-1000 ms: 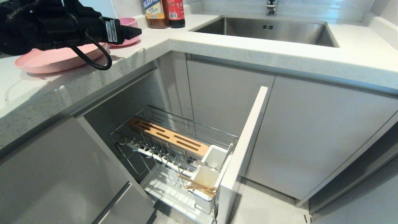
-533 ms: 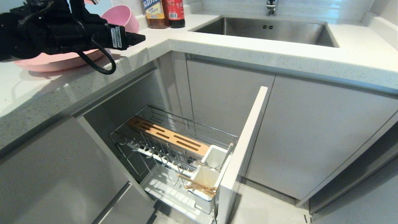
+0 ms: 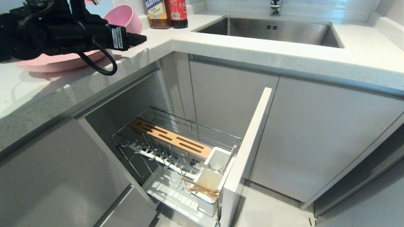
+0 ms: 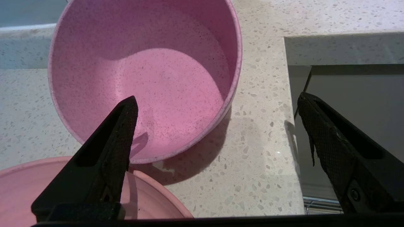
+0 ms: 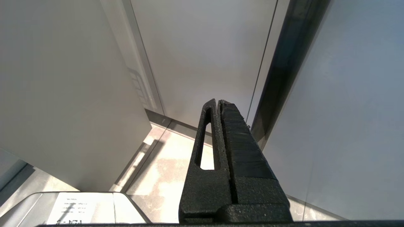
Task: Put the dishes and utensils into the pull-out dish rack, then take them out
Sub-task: Pick up the bowl and place it in the cupboard
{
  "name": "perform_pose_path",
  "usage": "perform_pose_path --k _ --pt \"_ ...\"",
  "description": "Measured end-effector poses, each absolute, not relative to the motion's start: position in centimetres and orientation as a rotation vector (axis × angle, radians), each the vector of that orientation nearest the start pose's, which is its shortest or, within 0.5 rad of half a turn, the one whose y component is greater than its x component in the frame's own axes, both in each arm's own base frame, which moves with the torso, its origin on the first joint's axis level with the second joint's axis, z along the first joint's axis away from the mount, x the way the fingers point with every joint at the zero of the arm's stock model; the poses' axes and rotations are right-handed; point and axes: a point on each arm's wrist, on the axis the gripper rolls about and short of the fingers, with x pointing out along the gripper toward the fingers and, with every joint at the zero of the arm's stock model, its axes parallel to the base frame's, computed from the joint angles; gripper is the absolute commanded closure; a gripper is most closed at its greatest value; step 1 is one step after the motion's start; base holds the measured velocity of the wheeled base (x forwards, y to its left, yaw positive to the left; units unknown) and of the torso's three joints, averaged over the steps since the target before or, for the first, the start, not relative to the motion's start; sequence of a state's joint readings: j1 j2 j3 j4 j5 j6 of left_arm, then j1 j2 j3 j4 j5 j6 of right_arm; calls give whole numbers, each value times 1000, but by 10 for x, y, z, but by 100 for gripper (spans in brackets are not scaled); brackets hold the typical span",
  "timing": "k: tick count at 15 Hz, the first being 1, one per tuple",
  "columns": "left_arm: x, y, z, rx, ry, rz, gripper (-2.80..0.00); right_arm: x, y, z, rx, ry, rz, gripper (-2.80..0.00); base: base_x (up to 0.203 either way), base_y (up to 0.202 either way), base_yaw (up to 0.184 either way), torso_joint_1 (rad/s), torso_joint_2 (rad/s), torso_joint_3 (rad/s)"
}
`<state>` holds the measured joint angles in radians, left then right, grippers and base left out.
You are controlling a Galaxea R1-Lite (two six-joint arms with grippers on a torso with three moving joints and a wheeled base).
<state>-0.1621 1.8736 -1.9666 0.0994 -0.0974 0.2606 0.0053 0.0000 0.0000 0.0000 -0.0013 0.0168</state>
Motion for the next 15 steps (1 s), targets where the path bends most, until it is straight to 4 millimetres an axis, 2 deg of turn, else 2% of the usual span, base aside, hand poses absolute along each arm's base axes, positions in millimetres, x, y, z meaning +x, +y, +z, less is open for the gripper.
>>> perform_pose_path --k 1,2,15 --pt "354 -60 377 259 -29 -257 -280 -23 0 75 17 0 4 0 0 0 0 0 0 0" --pt "354 -60 377 259 -30 -256 0 -23 0 75 17 0 4 0 0 0 0 0 0 0" --pt "351 -59 380 260 -34 -250 0 -23 0 75 17 0 4 0 0 0 0 0 0 0"
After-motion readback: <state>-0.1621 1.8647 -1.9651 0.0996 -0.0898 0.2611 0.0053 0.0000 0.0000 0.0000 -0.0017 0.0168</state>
